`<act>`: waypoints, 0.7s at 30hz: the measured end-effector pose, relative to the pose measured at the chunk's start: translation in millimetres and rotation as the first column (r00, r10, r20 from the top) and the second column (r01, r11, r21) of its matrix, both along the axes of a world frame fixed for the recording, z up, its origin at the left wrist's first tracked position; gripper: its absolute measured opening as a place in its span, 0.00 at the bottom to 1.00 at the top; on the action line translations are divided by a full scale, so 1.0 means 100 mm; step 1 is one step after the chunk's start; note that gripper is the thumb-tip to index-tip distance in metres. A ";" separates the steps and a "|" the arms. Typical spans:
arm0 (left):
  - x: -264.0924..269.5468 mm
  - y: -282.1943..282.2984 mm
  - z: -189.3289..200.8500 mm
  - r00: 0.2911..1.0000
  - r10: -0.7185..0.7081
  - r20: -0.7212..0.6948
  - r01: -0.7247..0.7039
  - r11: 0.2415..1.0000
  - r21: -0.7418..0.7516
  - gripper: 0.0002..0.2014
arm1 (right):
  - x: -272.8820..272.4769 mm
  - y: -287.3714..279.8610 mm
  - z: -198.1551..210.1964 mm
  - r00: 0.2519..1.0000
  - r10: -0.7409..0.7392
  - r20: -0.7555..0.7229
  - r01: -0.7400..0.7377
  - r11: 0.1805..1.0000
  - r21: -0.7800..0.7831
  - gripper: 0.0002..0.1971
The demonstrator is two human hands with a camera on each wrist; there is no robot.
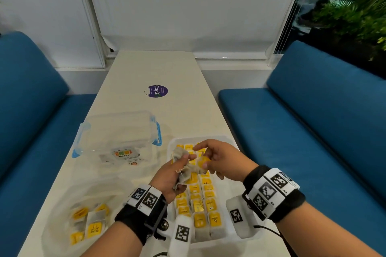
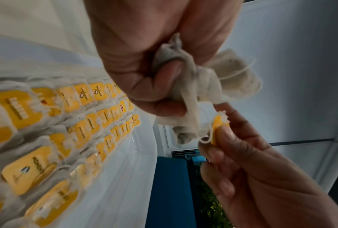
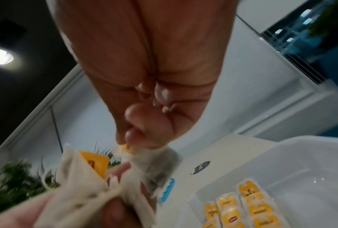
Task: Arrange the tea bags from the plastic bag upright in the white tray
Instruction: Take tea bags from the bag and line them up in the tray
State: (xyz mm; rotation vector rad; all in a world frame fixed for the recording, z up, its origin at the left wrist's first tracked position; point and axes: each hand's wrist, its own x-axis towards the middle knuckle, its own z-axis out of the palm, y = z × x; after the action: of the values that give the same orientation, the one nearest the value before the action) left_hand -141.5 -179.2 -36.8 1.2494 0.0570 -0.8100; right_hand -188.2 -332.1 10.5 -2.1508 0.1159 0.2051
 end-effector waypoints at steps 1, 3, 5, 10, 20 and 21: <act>0.00 -0.01 -0.02 1.000 -0.008 0.014 0.008 1.000 0.017 0.11 | 0.00 -0.01 0.00 1.000 -0.007 -0.018 0.008 0.999 0.040 0.18; -0.01 -0.02 -0.05 1.000 -0.010 0.005 0.010 0.999 0.042 0.11 | 0.00 -0.01 0.01 0.999 -0.005 -0.034 0.006 0.999 0.041 0.14; -0.01 -0.02 -0.09 1.000 -0.020 -0.006 0.020 0.999 0.049 0.10 | 0.01 -0.03 0.01 0.999 -0.028 -0.034 0.029 1.000 0.007 0.08; 0.02 0.01 -0.14 1.000 -0.013 0.006 0.012 0.998 0.055 0.12 | 0.09 -0.18 -0.09 0.973 -0.154 0.171 0.200 0.931 -0.304 0.02; 0.09 0.05 -0.19 0.999 0.012 -0.033 -0.011 0.999 0.046 0.12 | 0.50 -0.40 -0.21 0.899 -0.418 -0.127 0.419 0.908 -0.018 0.02; 0.10 0.05 -0.20 0.999 0.013 -0.033 -0.012 0.999 0.050 0.12 | 0.53 -0.42 -0.24 0.895 -0.420 -0.147 0.427 0.904 0.015 0.01</act>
State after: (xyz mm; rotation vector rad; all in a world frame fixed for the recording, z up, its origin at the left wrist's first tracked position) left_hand -131.4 -174.0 -56.4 1.2816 0.1124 -0.8229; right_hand -135.5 -373.6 -13.9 -2.0065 0.6509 0.1023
